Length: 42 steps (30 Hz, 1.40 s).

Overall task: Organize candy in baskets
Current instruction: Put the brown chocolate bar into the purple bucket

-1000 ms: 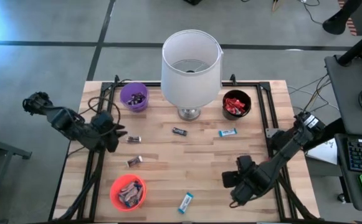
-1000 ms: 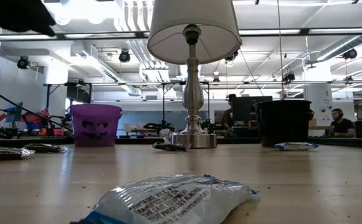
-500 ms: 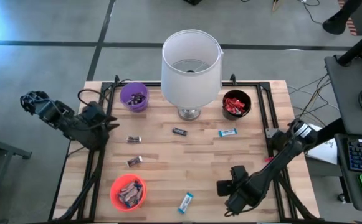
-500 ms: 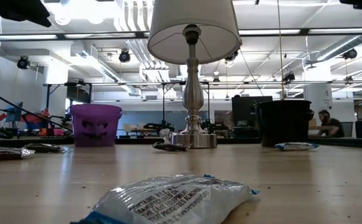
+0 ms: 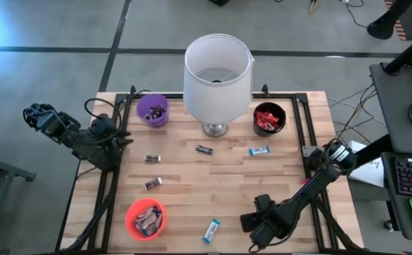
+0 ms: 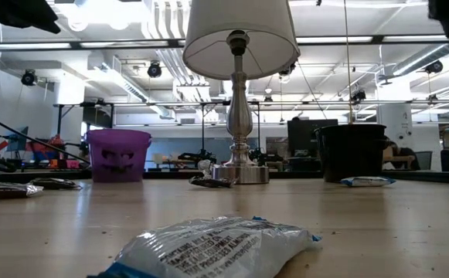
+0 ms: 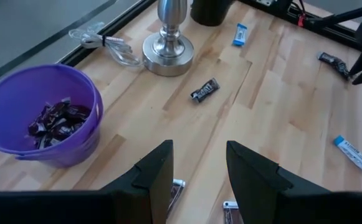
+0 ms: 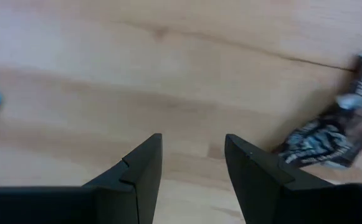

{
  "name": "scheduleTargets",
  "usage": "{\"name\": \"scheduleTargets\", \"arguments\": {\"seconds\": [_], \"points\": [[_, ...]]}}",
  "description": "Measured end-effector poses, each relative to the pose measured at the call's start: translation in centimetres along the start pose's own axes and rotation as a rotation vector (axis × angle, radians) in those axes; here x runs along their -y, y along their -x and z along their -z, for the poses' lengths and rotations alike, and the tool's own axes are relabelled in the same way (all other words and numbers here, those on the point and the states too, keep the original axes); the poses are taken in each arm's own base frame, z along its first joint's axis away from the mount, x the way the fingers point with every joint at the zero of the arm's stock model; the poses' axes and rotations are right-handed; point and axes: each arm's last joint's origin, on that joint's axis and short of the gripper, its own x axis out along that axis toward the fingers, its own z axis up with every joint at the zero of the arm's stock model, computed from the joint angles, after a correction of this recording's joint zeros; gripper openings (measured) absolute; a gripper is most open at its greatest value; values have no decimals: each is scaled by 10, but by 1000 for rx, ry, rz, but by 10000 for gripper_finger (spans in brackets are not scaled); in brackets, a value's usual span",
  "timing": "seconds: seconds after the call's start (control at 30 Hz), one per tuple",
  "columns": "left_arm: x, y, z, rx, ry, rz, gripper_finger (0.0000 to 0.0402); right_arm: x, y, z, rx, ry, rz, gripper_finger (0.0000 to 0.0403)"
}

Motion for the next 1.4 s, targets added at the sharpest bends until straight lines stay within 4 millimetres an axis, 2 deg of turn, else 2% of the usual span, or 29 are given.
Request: {"name": "scheduleTargets", "arguments": {"seconds": [0.13, 0.3, 0.47, 0.67, 0.77, 1.0, 1.23, 1.4], "points": [[1, 0, 0, -13, -1, 9, 130, -8, 6, 4, -32, 95, -75, 164], [2, -1, 0, -16, -5, 6, 130, -2, 5, 1, 25, -157, -45, 164], [3, -2, 0, -18, -22, 4, 130, -2, 3, 1, 78, -199, -81, 164], [3, -2, 0, -17, -63, 4, 130, -9, 4, 2, 124, -52, -185, 164], [3, -2, 0, -17, -77, 4, 130, -8, 3, 3, 112, 78, -159, 164], [3, -2, 0, -15, -75, 6, 130, 0, 3, 7, -79, 562, -6, 164], [3, -2, 0, -12, -24, 9, 130, 13, 3, 1, -163, 973, 139, 164], [7, -2, -3, 9, 27, 34, 130, 18, 3, -3, -191, 1292, 181, 164]]}}
